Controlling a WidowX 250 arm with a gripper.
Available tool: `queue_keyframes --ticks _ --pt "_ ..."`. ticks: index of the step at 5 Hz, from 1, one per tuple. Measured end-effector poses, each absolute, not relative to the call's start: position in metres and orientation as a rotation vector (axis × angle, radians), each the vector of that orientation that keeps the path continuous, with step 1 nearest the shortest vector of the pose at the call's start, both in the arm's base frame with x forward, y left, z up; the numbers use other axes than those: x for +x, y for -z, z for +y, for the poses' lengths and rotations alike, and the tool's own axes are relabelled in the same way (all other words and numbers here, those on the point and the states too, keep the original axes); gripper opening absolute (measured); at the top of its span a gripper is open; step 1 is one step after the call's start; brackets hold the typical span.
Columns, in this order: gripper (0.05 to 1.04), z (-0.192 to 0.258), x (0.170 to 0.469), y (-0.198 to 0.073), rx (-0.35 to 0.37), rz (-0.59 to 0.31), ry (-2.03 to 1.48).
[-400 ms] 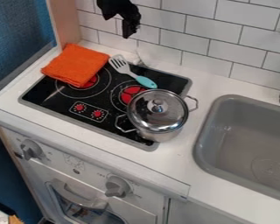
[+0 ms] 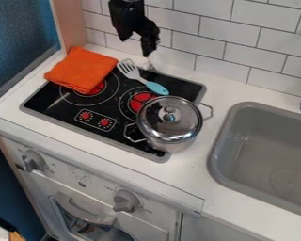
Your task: Take the egg and place it between the burners
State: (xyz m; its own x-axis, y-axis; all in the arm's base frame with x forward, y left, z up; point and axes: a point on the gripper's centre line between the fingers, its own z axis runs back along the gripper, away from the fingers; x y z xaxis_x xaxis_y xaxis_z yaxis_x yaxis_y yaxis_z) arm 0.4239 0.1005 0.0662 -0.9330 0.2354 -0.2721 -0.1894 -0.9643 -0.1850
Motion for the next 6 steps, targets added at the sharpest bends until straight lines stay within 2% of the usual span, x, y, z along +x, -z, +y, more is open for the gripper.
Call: queue_keyframes --ticks 1,3,5,6 --pt "1.001 0.104 0.427 -0.068 -0.47 -0.106 -2.995" --pt "1.001 0.091 0.445 -0.043 -0.482 0.092 -3.088" --pt "0.999 0.088 0.459 -0.017 -0.407 0.147 -3.13" --pt "0.958 0.086 0.463 -0.011 -0.427 0.15 -3.143"
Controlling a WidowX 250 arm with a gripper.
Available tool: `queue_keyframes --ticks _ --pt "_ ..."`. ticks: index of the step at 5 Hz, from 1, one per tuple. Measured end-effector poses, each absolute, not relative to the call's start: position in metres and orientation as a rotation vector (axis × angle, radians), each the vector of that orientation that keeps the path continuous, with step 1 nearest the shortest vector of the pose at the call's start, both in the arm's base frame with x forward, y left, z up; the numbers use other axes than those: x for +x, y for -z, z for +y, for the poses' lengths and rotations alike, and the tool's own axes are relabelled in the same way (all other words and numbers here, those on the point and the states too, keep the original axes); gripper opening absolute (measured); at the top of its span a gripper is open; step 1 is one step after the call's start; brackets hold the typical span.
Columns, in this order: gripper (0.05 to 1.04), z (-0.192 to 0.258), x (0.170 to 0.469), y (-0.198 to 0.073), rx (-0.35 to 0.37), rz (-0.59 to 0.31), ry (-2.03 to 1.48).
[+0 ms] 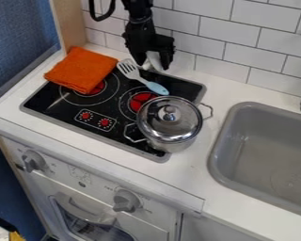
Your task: Take the egg and place it between the burners
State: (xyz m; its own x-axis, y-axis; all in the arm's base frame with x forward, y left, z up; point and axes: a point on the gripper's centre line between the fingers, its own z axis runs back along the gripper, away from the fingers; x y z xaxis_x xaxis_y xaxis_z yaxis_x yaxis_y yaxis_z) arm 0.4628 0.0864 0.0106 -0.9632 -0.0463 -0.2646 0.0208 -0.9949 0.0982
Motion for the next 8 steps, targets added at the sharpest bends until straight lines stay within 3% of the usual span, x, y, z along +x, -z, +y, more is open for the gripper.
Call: queue_keyframes --ticks 1,3,4,6,7,8 --pt "0.737 0.087 0.465 -0.009 0.44 -0.122 3.069" --pt "0.732 0.083 0.46 -0.008 0.453 -0.146 3.074" --pt "0.732 0.085 0.453 -0.017 0.41 -0.113 3.105" --pt "0.732 0.085 0.428 -0.065 0.523 -0.033 3.069" --pt "0.732 0.094 0.407 -0.074 0.533 0.003 3.055" --pt "0.732 0.107 0.38 -0.057 0.435 0.022 3.058"
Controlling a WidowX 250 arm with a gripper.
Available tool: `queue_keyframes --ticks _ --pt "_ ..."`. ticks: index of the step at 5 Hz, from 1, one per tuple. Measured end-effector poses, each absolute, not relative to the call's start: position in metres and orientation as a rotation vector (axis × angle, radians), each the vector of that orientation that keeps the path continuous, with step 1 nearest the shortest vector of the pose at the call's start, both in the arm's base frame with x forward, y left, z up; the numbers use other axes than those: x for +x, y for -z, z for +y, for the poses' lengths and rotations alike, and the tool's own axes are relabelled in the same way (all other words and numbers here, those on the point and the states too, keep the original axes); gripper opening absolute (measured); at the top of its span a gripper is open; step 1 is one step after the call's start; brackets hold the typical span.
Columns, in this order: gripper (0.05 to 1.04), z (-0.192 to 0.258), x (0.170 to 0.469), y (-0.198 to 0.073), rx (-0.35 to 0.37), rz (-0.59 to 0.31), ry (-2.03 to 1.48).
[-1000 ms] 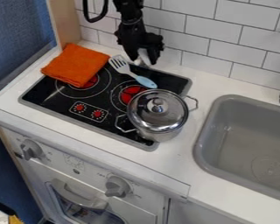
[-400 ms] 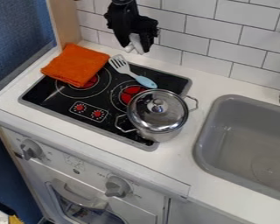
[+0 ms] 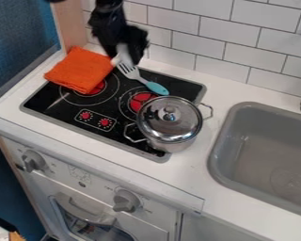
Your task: Take the egg and place it between the burners
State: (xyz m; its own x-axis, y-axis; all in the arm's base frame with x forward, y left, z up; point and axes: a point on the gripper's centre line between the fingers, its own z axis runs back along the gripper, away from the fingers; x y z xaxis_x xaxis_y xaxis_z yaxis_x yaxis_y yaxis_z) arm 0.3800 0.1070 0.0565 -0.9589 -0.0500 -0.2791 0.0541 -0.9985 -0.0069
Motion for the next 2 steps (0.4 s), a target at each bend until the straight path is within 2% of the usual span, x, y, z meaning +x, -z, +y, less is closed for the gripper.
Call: queue_keyframes --ticks 1,2 --pt "0.732 0.104 0.355 -0.04 0.324 0.023 3.103" --pt "0.732 0.098 0.345 -0.027 0.312 -0.012 3.11"
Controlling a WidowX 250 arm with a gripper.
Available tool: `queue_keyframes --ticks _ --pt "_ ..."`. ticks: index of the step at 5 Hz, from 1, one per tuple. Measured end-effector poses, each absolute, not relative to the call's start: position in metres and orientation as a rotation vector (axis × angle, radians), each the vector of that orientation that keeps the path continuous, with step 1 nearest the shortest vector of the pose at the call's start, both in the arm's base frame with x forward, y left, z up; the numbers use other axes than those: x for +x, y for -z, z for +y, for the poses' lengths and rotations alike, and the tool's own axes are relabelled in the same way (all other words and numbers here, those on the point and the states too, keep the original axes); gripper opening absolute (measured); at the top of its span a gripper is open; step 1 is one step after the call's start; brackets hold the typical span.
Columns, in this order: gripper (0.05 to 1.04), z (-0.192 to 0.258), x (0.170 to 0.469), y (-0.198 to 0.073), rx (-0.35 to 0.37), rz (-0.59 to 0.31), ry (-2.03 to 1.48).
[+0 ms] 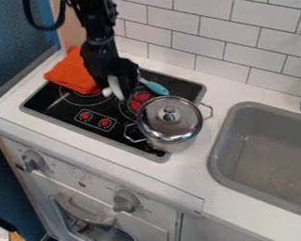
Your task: Take the egg and place it between the burners
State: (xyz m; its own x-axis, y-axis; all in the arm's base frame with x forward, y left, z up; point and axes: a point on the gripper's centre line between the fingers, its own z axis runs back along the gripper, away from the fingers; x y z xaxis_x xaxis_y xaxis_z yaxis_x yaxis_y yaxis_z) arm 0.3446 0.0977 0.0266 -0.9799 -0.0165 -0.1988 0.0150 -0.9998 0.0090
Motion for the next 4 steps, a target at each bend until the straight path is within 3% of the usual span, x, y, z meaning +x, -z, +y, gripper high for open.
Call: queue_keyframes --ticks 1,2,3,4 --pt "0.732 0.1052 0.338 -0.0186 0.215 0.055 3.131" --pt "0.773 0.1097 0.3391 -0.0138 0.185 0.084 3.11" --pt "0.999 0.1086 0.3375 -0.0092 0.124 0.068 3.09" --pt "1.005 0.1071 0.3444 -0.0169 0.114 0.129 3.106"
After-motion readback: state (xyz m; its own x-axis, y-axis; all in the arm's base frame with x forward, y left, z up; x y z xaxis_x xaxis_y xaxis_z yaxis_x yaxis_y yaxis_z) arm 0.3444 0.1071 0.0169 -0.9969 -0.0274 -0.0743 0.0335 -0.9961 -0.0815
